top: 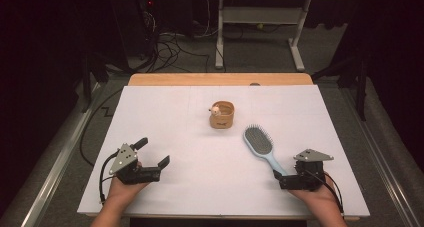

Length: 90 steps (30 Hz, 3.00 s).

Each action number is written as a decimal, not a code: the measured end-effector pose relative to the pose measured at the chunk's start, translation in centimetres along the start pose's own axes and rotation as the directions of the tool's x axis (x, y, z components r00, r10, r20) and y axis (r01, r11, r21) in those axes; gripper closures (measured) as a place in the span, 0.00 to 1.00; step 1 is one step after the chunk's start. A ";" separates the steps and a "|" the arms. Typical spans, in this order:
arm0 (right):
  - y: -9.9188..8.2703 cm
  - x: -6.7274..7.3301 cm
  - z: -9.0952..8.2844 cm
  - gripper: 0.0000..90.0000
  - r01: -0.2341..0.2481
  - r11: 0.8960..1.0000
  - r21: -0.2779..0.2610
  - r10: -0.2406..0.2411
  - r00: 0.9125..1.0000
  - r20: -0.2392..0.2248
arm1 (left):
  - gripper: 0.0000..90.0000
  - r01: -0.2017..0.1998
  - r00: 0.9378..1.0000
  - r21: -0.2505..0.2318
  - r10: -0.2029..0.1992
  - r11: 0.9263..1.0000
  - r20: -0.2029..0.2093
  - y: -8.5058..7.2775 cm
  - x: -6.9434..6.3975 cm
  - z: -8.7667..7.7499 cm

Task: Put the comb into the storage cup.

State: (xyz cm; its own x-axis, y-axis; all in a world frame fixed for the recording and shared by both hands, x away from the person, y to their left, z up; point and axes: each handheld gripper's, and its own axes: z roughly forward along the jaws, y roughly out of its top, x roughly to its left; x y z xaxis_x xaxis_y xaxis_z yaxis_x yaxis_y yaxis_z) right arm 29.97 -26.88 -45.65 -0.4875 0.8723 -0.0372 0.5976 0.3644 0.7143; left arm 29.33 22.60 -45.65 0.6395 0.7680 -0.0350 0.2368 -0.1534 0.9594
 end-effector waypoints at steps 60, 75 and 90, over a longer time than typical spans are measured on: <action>9.3 1.6 8.3 0.03 0.037 0.961 0.275 -0.022 0.998 -0.056 | 0.02 0.013 1.000 -0.009 -0.013 1.000 0.008 -0.1 0.2 -0.1; 9.6 1.9 9.0 0.11 0.057 0.957 0.285 -0.045 0.998 -0.049 | 0.02 0.014 1.000 -0.008 -0.014 1.000 0.007 -0.1 0.2 0.0; 9.9 1.8 8.9 0.19 0.052 0.952 0.301 -0.044 0.998 -0.036 | 0.02 0.007 1.000 -0.007 -0.007 1.000 0.005 -0.1 0.1 -0.1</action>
State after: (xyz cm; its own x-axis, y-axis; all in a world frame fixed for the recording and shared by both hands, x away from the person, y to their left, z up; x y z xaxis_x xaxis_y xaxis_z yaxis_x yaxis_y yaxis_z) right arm 40.72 -18.79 -44.86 -0.5355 0.8434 -0.0432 0.7349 0.4906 0.4681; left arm 29.29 22.73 -45.72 0.6417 0.7658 -0.0428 0.2356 -0.1437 0.9612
